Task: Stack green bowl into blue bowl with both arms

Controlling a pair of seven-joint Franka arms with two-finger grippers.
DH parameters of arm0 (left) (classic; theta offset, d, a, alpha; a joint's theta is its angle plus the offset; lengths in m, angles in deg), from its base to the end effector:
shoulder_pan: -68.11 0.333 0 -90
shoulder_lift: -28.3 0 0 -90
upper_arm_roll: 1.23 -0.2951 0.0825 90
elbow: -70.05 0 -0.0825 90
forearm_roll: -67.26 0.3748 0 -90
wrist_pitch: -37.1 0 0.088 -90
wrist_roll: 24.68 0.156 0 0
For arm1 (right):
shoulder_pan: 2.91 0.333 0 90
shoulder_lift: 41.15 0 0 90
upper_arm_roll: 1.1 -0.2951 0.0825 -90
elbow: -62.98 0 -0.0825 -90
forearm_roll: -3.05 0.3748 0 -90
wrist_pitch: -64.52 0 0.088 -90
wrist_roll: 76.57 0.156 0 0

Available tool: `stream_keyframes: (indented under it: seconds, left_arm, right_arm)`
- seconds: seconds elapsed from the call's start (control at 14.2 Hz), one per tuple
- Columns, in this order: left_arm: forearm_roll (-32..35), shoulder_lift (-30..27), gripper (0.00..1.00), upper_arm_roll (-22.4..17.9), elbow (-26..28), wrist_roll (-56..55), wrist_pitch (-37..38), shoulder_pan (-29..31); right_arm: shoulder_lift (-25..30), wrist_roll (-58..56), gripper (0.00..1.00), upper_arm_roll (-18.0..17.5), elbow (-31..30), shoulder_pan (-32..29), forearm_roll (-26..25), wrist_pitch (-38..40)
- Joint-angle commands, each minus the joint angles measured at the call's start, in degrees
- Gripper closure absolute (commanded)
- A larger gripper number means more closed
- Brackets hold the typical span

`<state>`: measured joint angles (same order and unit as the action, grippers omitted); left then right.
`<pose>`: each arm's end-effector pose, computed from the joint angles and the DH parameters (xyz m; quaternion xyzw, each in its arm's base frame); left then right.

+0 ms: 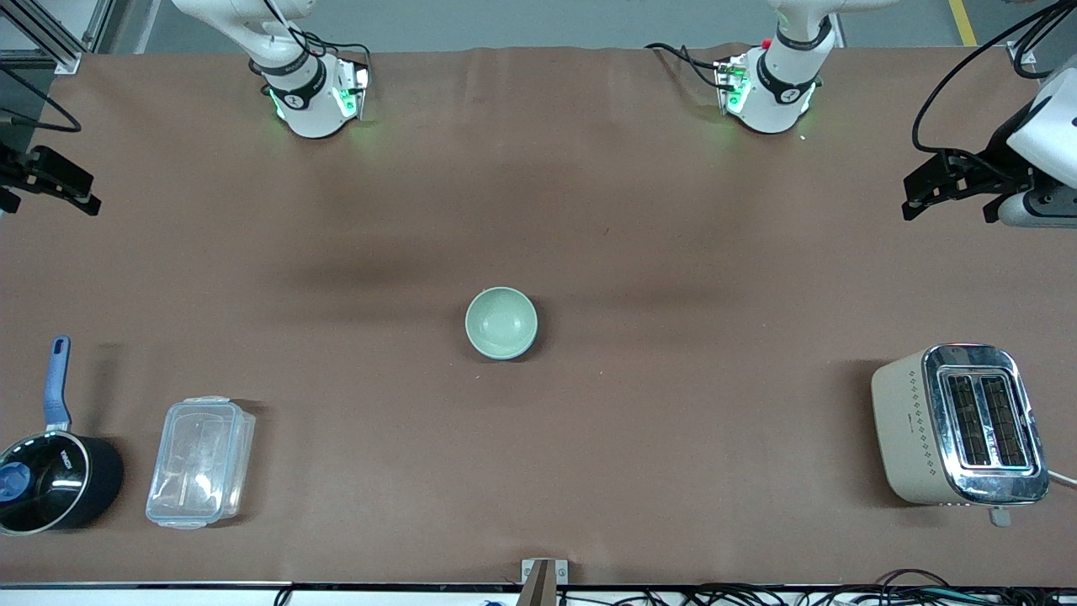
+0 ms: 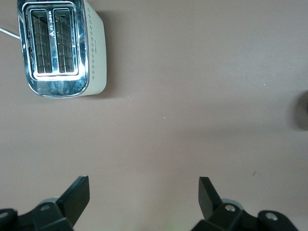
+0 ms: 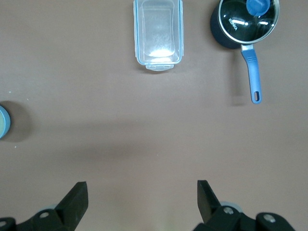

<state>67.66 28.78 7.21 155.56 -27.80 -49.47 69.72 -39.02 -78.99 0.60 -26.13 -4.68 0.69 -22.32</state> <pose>0.5390 -0.0631 0.5809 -0.9995 0.0321 -0.0053 0.0024 0.5276 -0.0389 0.5770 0.9997 -0.0103 -0.0023 0.0199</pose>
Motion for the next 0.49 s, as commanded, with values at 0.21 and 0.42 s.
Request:
stream_keyframes:
  seconds: [0.21, 0.42]
  left_arm:
    - [1.1, 0.3, 0.00, 0.1, -0.7, 1.4, 1.5, 0.0]
    - [1.1, 0.3, 0.00, 0.2, -0.6, 1.4, 1.6, -0.1]
  right_arm:
    - [-1.0, -1.5, 0.00, 1.0, 0.4, 0.5, 1.4, 0.4]
    - [-0.9, -1.6, 0.00, 1.1, 0.3, 0.5, 3.6, 0.4]
